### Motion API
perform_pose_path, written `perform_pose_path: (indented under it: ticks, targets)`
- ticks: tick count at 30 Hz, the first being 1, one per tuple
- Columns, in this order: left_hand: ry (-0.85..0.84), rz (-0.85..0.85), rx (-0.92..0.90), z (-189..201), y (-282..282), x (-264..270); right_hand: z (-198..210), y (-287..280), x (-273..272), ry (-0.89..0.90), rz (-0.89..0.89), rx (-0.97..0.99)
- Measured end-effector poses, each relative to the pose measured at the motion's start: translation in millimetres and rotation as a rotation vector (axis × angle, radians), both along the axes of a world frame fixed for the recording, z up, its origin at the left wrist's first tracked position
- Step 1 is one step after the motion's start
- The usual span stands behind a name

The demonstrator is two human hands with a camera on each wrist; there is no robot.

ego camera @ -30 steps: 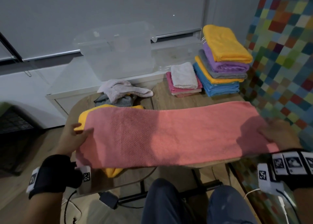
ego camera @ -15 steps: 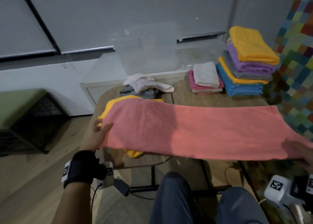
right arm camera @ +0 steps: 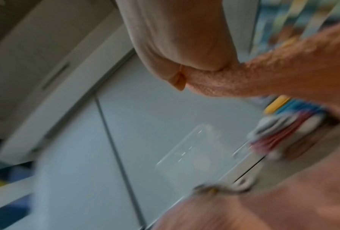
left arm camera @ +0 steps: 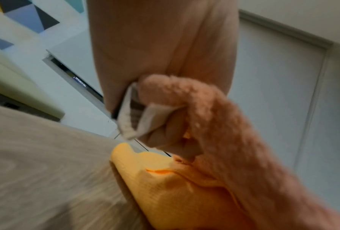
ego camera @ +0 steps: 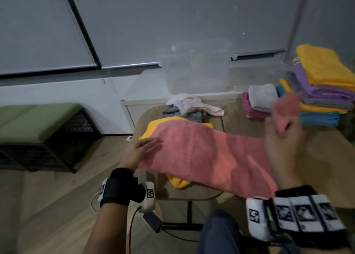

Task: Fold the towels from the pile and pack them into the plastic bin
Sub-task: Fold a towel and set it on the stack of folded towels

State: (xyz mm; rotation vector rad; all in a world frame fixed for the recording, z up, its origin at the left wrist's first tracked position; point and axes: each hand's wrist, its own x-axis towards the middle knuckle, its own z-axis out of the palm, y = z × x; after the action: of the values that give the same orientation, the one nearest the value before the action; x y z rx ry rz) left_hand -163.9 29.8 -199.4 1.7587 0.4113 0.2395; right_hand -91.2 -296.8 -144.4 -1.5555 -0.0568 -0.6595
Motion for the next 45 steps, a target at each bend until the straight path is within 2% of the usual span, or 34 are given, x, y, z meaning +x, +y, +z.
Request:
perform_pose_path:
  ticks: [4, 7, 9, 11, 12, 14, 16, 19, 20, 22, 25, 27, 32, 35, 38, 40, 42, 45]
  targets:
    - [0.158, 0.011, -0.058, 8, -3, 8, -7, 123, -30, -0.071, 0.281, -0.157]
    - [0.230, 0.024, -0.265, 4, 0, 6, -30, 166, -49, -0.009, 0.527, -0.516]
    - [0.205, 0.075, -0.385, -21, 19, 14, -45, 177, -59, 0.007, 0.614, -0.717]
    - [0.219, 0.093, -0.401, -42, 28, 20, -56, 180, -60, 0.011, 0.669, -0.681]
    - [0.246, 0.101, -0.399, -38, 22, 18, -59, 180, -60, 0.005, 0.689, -0.634]
    - [0.124, 0.149, -0.308, -24, 10, 15, -65, 180, -58, -0.022, 0.690, -0.614]
    - [-0.004, 0.203, -0.096, -11, 1, 16, -70, 178, -60, -0.039, 0.646, -0.642]
    - [0.117, 0.238, 0.424, 1, -9, 22, -72, 172, -65, -0.044, 0.615, -0.661]
    - [0.150, 0.250, 0.548, 10, -16, 22, -74, 171, -65, -0.047, 0.621, -0.676]
    - [0.109, 0.185, 0.605, 21, -22, 24, -79, 169, -64, -0.043, 0.637, -0.695]
    - [-0.015, 0.013, 0.507, 26, -27, 27, -90, 158, -60, -0.129, 0.520, -0.736]
    - [-0.067, -0.016, 0.443, 21, -28, 26, -101, 146, -59, -0.176, 0.401, -0.804]
    - [-0.143, -0.220, 0.536, 25, -29, 26, -121, 131, -56, -0.292, 0.339, -0.989]
    - [-0.194, -0.224, 0.577, 50, -33, 34, -107, 133, -58, -0.338, 0.224, -0.794]
    - [-0.316, -0.219, 0.427, 63, -18, 42, -92, 137, -65, -0.443, 0.152, -0.630]
    - [-0.314, -0.182, 0.309, 55, -4, 37, -93, 142, -68, -0.526, 0.162, -0.699]
    - [-0.279, -0.114, 0.220, 36, 3, 27, -106, 147, -68, -0.577, 0.217, -0.869]
    - [-0.131, -0.017, 0.129, -7, 15, 15, -130, 147, -64, -0.535, 0.338, -1.090]
